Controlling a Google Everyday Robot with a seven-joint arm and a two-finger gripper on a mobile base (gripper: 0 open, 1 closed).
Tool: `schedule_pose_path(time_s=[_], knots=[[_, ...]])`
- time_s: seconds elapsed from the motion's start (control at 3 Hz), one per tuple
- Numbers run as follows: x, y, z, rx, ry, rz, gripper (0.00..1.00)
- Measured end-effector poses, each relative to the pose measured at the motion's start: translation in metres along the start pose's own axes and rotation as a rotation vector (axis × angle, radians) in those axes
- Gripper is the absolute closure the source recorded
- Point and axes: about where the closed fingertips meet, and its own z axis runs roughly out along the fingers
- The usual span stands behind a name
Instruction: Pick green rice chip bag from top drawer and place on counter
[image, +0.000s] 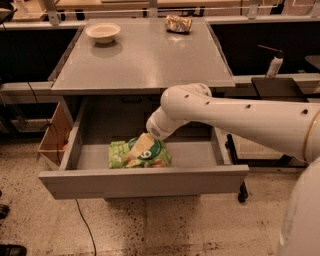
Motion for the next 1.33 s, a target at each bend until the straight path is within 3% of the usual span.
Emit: schedule_pose_path(time_s=[0.33, 0.67, 1.0, 1.33], knots=[[0.000, -0.003, 0.020, 0.007, -0.007, 0.007, 0.00], [0.005, -0.004, 0.033, 0.010, -0.001, 0.009, 0.16], [0.013, -0.005, 0.037, 0.016, -0.001, 0.016, 0.39], [0.028, -0.005, 0.032, 0.023, -0.001, 0.034, 0.70]])
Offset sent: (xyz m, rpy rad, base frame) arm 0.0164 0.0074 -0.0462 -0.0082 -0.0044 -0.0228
